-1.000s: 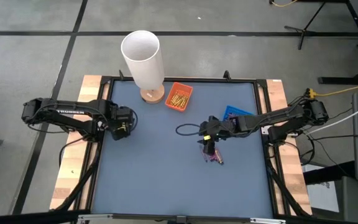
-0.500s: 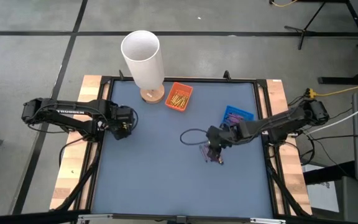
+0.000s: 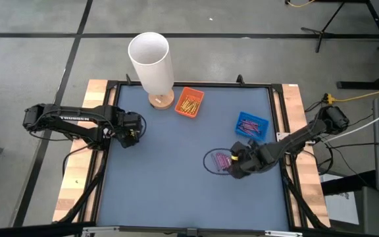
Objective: Sort crayons
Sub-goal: Put the violet crayon into the blue basket
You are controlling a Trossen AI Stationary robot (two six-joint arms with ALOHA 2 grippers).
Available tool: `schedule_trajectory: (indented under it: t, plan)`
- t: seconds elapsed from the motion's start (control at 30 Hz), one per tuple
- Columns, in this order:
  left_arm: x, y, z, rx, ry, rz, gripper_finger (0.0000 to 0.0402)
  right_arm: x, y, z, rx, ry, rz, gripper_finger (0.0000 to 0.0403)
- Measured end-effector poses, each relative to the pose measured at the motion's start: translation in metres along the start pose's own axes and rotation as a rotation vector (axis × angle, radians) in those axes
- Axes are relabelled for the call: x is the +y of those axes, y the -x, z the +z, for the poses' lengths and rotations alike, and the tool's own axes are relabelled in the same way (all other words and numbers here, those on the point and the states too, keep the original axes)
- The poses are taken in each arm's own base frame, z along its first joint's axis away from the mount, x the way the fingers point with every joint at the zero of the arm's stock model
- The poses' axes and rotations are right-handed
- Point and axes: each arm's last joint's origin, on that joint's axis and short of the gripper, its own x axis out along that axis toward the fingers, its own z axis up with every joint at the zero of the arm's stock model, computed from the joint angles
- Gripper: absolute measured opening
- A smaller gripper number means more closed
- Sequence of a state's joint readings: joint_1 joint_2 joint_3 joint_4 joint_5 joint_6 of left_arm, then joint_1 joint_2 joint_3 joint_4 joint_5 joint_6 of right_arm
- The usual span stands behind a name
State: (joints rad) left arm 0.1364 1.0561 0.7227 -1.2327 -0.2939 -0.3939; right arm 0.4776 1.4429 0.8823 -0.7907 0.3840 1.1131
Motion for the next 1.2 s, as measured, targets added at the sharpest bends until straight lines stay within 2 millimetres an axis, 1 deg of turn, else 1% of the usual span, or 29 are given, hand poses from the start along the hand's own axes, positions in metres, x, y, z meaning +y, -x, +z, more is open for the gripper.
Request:
schedule_trajectory:
  t: [0.17,0.33,0.53,0.87,1.0,1.2]
  plan:
    - [0.0,0.0,0.0,0.0,0.0,0.0,0.0145,-0.002,-0.009,-0.02,0.019,-0.05,0.008,0.017]
    - [0.0,0.0,0.0,0.0,0.0,0.0,0.0145,-0.005,-0.015,-0.033,0.024,-0.084,0.012,0.017]
    - [0.0,0.0,0.001,-0.005,0.001,-0.002,0.0144,-0.001,-0.023,-0.034,0.019,-0.098,0.049,0.017]
    - [-0.001,0.0,0.002,-0.021,0.006,-0.008,0.0144,0.005,-0.043,-0.041,0.054,-0.071,-0.009,0.017]
    - [-0.001,0.0,0.002,-0.021,0.006,-0.008,0.0144,0.007,-0.048,-0.043,0.058,-0.066,-0.01,0.017]
    - [-0.001,0.0,0.002,-0.021,0.006,-0.008,0.0144,0.008,-0.049,-0.043,0.057,-0.068,-0.005,0.017]
